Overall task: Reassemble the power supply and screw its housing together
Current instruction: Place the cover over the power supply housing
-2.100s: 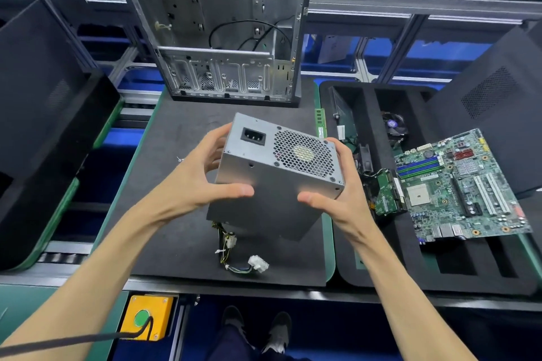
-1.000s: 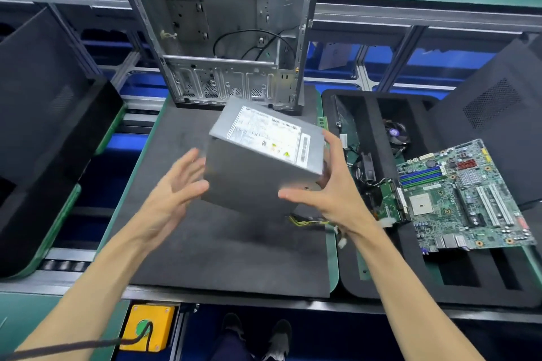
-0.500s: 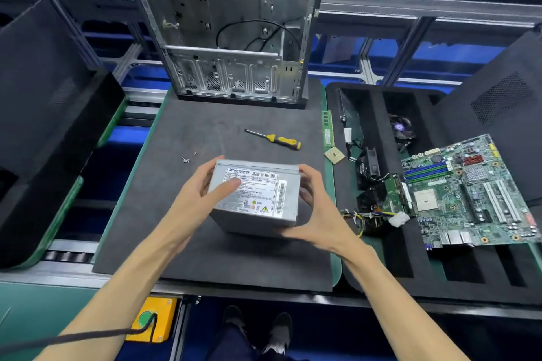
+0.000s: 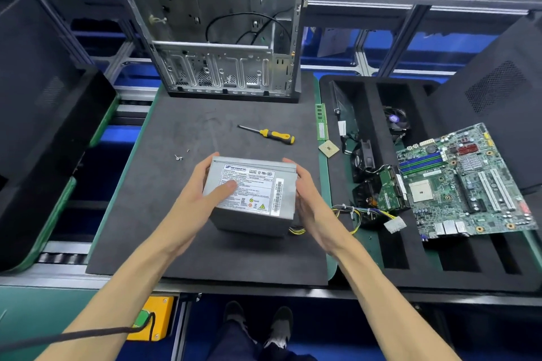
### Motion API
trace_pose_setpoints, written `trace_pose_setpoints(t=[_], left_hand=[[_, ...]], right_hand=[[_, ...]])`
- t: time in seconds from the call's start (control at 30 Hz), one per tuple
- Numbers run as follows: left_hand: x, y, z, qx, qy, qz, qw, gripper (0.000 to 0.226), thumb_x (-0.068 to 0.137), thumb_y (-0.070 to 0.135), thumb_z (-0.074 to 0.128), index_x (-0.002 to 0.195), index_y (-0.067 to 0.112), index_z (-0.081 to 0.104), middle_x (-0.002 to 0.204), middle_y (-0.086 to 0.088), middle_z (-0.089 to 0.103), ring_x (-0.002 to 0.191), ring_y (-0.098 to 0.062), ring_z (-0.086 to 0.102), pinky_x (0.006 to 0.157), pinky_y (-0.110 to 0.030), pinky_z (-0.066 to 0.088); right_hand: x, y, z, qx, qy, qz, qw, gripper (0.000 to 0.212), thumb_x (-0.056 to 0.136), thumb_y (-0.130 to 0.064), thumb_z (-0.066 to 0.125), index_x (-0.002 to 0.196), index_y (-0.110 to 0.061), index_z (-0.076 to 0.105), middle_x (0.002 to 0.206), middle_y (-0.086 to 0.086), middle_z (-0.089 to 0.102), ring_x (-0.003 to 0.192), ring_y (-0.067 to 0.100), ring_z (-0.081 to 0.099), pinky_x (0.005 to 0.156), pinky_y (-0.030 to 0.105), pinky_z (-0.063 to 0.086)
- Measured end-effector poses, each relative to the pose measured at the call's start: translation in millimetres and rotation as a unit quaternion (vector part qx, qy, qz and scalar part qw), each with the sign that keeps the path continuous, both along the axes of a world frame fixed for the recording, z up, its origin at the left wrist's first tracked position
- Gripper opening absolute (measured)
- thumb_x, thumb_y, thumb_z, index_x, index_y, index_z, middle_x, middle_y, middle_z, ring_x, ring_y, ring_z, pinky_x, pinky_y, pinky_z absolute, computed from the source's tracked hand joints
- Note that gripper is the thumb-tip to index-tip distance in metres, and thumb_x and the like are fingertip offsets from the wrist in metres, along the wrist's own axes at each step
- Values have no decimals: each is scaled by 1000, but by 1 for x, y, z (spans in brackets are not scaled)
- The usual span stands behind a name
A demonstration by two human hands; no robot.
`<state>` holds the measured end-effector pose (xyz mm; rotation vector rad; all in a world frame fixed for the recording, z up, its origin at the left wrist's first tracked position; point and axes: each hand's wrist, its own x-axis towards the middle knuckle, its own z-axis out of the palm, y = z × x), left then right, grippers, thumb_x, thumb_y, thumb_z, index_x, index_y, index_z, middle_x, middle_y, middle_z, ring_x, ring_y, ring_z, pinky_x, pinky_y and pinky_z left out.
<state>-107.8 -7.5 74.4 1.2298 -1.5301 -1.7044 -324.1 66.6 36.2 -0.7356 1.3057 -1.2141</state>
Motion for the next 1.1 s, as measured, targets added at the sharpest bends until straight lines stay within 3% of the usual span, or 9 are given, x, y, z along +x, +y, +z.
trace_pose_setpoints(t=[0.07,0.23,0.43,0.53,0.73,0.87,0.97,1.03,1.1], left_hand=[[1,-1,1,6,6,3,1000,73,85,37,78,148,36,41,132,19,64,126,-6,58,115,-39,38],[2,-1,2,0,7,4,1000,71,81,38,76,144,39,45,131,16,66,124,-8,60,111,-39,42],[-1,0,-2,-37,-9,15,999,44,94,25,71,131,41,52,123,18,68,115,-1,63,97,-26,46],[-2,-1,-2,-51,-14,23,998,43,95,23,70,131,38,54,121,17,69,114,0,63,93,-23,46],[-3,-4,3,-90,-51,17,995,42,91,27,74,129,33,55,117,22,69,111,2,63,90,-19,47],[-2,-14,9,-163,-186,-42,968,78,75,50,83,141,38,43,126,33,55,118,10,52,96,-12,40],[-5,-15,16,-250,-282,-156,913,123,52,71,83,155,38,23,149,14,30,137,-8,31,116,-31,26],[-4,-18,17,-302,-323,-189,877,126,51,68,87,156,38,23,147,10,28,134,-16,32,117,-35,26],[0,-20,15,-312,-320,-181,876,120,51,59,92,152,38,30,137,13,33,124,-19,43,111,-36,35]], right_hand=[[10,3,-2,-3,-13,-15,1000,47,97,-40,54,143,-33,45,138,-4,62,125,14,61,106,37,49],[18,5,-4,-23,-29,-78,996,40,91,-37,58,129,-27,55,127,1,69,118,19,67,103,45,51],[18,1,-5,-20,-15,-81,996,35,90,-40,58,123,-29,56,124,4,69,113,20,68,91,38,55],[16,0,-3,-24,9,-80,996,27,89,-41,57,115,-34,59,112,-7,72,103,11,70,78,26,53],[8,3,5,-68,75,-63,993,24,96,-33,53,117,-21,56,99,-19,70,96,1,65,77,13,49],[3,5,10,-87,108,-48,989,21,99,-26,54,117,-15,55,98,-18,69,92,-3,65,78,12,48],[3,5,13,-91,127,-46,987,20,98,-27,55,115,-18,57,102,-15,68,93,-3,64,81,13,48],[2,5,12,-87,127,-41,987,19,98,-30,55,115,-21,57,101,-19,69,95,-4,65,80,12,48],[1,9,11,-80,129,-19,988,24,98,-37,56,119,-27,56,107,-24,68,102,-4,64,85,12,48]])
